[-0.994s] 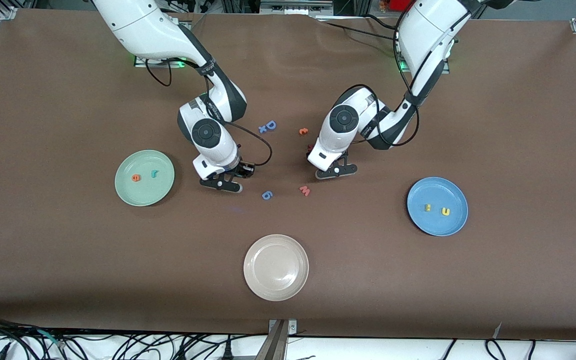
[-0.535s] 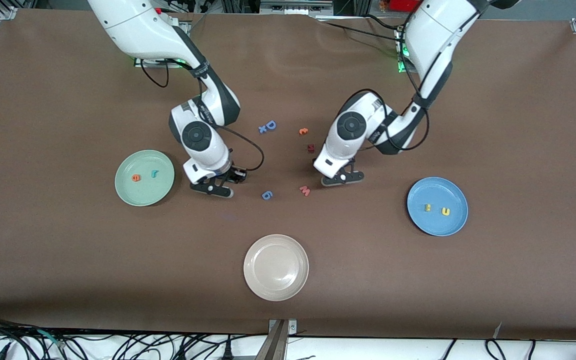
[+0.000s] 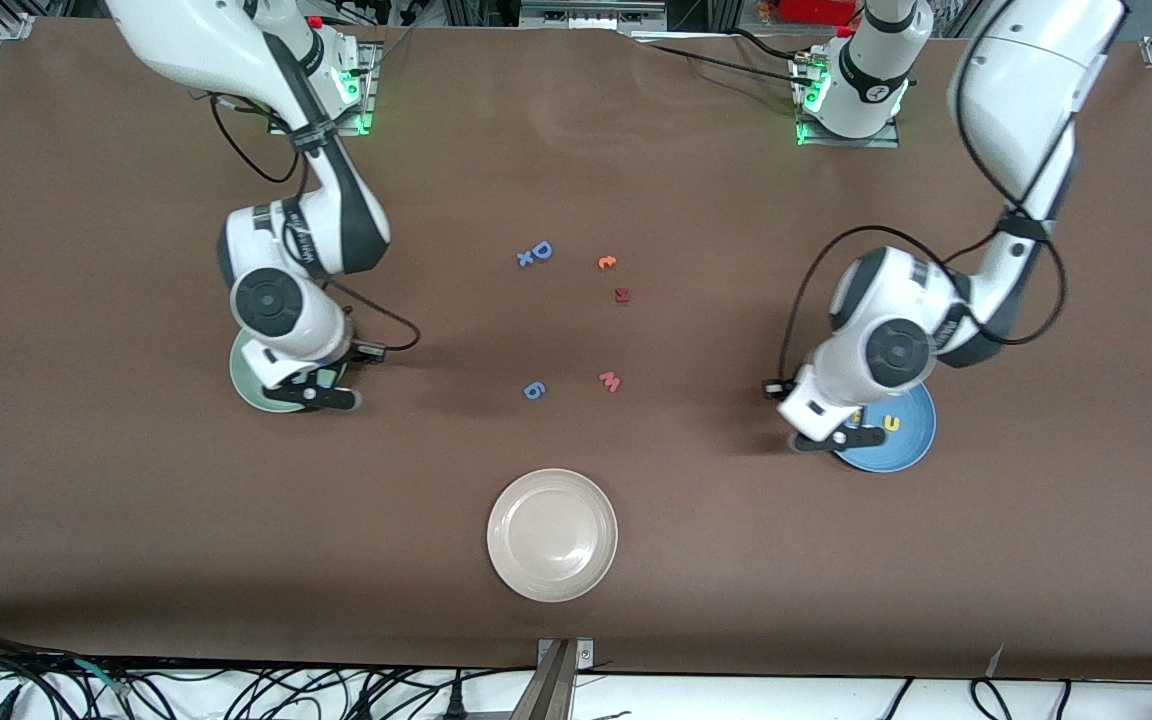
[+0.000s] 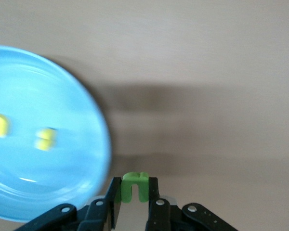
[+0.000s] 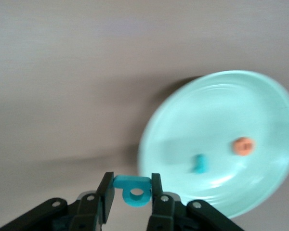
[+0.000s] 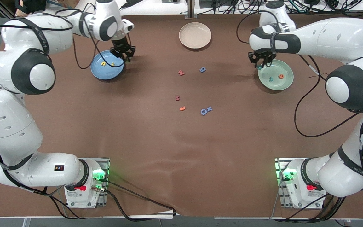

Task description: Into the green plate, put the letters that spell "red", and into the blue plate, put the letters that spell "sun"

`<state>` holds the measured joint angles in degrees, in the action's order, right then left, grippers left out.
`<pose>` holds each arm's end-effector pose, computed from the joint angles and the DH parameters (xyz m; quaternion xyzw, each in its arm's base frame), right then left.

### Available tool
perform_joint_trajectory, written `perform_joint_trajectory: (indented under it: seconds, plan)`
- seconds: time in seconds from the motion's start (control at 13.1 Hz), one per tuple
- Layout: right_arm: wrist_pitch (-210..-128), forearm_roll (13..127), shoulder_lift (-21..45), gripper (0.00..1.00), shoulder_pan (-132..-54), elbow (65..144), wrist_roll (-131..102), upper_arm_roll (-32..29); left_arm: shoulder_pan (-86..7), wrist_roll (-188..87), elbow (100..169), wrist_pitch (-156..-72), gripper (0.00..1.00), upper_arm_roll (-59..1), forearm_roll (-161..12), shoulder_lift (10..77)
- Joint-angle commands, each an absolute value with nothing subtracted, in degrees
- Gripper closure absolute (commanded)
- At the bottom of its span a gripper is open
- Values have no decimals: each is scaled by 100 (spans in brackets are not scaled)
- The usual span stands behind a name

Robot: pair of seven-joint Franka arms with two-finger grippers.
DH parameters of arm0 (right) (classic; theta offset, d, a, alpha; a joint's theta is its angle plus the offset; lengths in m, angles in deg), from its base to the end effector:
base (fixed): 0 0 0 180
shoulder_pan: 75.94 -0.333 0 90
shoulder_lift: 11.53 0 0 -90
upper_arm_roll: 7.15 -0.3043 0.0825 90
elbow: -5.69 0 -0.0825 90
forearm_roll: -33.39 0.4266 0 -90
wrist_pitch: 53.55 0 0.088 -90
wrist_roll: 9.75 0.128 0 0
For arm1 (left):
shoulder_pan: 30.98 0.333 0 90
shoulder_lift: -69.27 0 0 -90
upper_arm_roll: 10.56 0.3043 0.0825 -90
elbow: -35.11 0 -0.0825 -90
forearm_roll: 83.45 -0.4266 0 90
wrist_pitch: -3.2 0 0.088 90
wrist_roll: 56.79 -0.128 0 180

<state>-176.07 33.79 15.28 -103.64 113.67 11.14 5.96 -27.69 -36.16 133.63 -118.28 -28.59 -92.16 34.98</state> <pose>0.6117 0.1600 0.1890 0.9924 -0.0501 -0.0809 0.0778 0.6563 -0.1540 0.1825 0.9959 0.0245 -0.0866 0.0020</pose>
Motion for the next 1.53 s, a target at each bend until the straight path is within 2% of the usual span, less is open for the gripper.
perform_joint_trajectory:
  seconds: [0.0, 0.08, 0.15, 0.23, 0.31, 0.38, 0.46, 0.54, 0.76, 1.07, 1.22, 1.38, 1.45]
  plan:
    - [-17572, 3409, 1597, 68, -10214, 11608, 556, 867, -2362, -4595, 13320, -11651, 79, -2911, -9233, 3464]
    - [-17615, 3409, 1711, 68, -9961, 11695, 407, 859, -2203, -4807, 13320, -11650, 79, -2902, -9242, 3455]
    - [-17633, 3427, 1799, 68, -9828, 11722, 170, 859, -2106, -4922, 13320, -11650, 70, -2893, -9277, 3455]
    - [-17625, 3444, 1852, 67, -9661, 11723, 20, 859, -2018, -5027, 13320, -11650, 13, -2884, -9277, 3429]
    - [-17590, 3471, 1931, 64, -9546, 11757, -86, 841, -1939, -5037, 13311, -11659, 0, -2884, -9286, 3438]
    - [-17581, 3479, 1940, 45, -9545, 11801, -104, 841, -1868, -5037, 13311, -11659, 0, -2876, -9286, 3472]
    - [-17563, 3480, 1914, 10, -9545, 11784, -87, 824, -1763, -5037, 13311, -11651, 0, -2858, -9295, 3499]
    - [-17537, 3480, 1897, 1, -9545, 11784, -113, 815, -1614, -5098, 13311, -11650, 0, -2858, -9303, 3517]
    - [-17344, 3480, 1757, 1, -9563, 11671, -131, 806, -1297, -5711, 13302, -11257, 0, -2797, -9303, 3805]
    - [-15933, 3488, 1405, 0, -9598, 10478, -131, 578, -1024, -6180, 13198, -10387, 0, -2761, -9312, 4526]
    - [-14774, 3488, 1395, 0, -9589, 9591, -140, 394, -1041, -6171, 12551, -9432, 0, -2805, -9304, 4607]
    - [-14548, 3471, 1413, 0, -9598, 9044, -70, 279, -1181, -6154, 11776, -8420, 0, -2814, -9312, 4598]
    - [-14540, 3471, 1396, 0, -9589, 8798, -87, 279, -1426, -6162, 11712, -8329, 0, -2692, -9295, 4789]
